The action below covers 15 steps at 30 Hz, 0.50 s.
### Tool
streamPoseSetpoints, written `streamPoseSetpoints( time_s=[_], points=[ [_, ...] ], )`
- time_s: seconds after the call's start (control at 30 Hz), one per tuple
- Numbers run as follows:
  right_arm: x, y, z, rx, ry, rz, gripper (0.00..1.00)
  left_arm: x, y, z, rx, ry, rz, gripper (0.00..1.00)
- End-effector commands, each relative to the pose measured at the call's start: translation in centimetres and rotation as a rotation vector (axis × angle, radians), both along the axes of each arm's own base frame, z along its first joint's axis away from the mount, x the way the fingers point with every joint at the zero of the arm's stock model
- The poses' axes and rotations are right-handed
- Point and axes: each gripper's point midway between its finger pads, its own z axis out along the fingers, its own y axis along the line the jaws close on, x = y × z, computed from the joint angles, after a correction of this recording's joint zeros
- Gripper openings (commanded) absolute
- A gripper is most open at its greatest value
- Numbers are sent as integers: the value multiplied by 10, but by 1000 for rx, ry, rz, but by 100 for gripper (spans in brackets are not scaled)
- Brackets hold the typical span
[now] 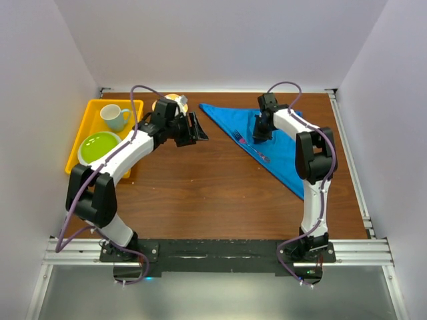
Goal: Fold the napkin, place the utensils inside, and roll it up
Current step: Place the utensil onto the napkin
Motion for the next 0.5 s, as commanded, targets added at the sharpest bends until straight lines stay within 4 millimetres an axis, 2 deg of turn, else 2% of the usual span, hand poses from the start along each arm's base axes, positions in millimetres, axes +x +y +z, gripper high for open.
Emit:
streamPoseSetpoints(
  time_s=[0.0,0.07,0.1,0.17,0.2,0.27,0.3,0.47],
  points=[
    [-14,3,-8,2,9,39,0,38,-1,29,-108,-90,46,64],
    [-19,3,-10,-1,14,41,0,48,4,23,-114,-75,72,63],
    [-28,2,-17,-5,36,46,0,54,5,19,-119,-74,78,63],
    [-34,2,-15,-5,30,52,0,61,13,16,-129,-67,103,62],
    [-44,1,-22,-9,54,58,0,64,15,13,-139,-64,105,62],
    [-51,0,-20,-10,50,67,0,70,21,10,-142,-61,118,62],
    [-62,-2,-27,-15,76,71,0,72,22,6,-138,-57,117,62],
    [-90,-7,-21,-12,90,76,0,76,27,-15,-118,-29,126,62]
  ],
)
